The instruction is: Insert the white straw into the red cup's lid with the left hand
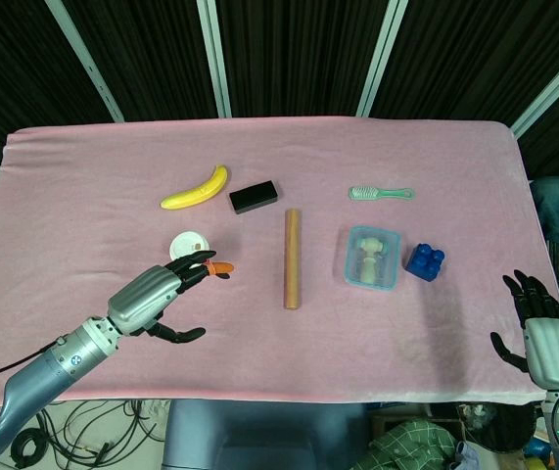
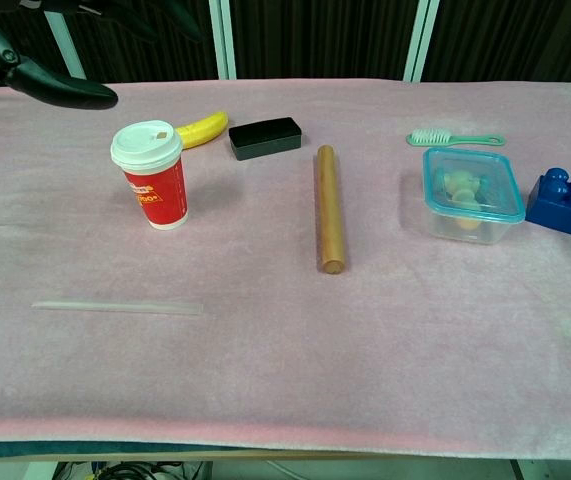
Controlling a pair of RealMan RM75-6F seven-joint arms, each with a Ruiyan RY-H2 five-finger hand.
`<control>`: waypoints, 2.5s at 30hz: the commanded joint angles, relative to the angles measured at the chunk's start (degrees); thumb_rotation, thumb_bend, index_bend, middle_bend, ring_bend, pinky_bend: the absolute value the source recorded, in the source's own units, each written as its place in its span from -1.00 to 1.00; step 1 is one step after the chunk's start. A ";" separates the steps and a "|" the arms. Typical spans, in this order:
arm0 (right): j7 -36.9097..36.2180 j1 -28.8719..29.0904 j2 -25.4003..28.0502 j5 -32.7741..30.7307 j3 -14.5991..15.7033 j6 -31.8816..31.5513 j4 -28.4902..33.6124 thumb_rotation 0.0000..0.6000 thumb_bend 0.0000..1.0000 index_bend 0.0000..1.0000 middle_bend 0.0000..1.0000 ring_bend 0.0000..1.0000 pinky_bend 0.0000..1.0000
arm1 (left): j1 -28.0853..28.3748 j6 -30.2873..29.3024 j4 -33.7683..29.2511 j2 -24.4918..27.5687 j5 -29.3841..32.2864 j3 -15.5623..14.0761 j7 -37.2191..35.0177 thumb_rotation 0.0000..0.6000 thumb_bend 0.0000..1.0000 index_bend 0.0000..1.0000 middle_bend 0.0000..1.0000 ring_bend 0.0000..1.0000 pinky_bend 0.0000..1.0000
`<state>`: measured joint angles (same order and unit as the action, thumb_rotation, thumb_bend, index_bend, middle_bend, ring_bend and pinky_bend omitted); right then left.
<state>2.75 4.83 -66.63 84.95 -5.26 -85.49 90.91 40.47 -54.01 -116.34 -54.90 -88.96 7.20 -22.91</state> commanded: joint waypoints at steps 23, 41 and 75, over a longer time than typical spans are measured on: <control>0.39 -0.07 0.35 -1.21 0.04 0.80 0.58 1.00 -0.54 -0.83 -0.94 -0.88 -0.63 | 0.34 0.73 -1.26 -0.39 -1.92 -1.82 0.20 1.00 -0.47 -0.70 -0.60 -0.95 -0.71; -0.08 -0.18 0.55 -2.32 -0.15 1.25 1.46 1.00 -0.54 -0.83 -0.94 -0.88 -0.63 | -3.95 1.89 2.73 -11.65 11.78 -7.82 32.31 1.00 -0.26 -0.56 -0.60 -0.93 -0.88; -0.51 -0.22 0.72 -3.61 -0.54 1.75 1.57 1.00 -0.54 -0.83 -0.94 -0.88 -0.63 | -4.34 -6.39 19.23 -35.63 24.47 -6.74 56.28 1.00 -0.26 -0.19 -0.58 -0.90 -0.90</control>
<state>2.25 4.62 -65.91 81.35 -5.80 -83.74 92.47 35.97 -60.36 -97.71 -89.86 -64.63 0.39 32.90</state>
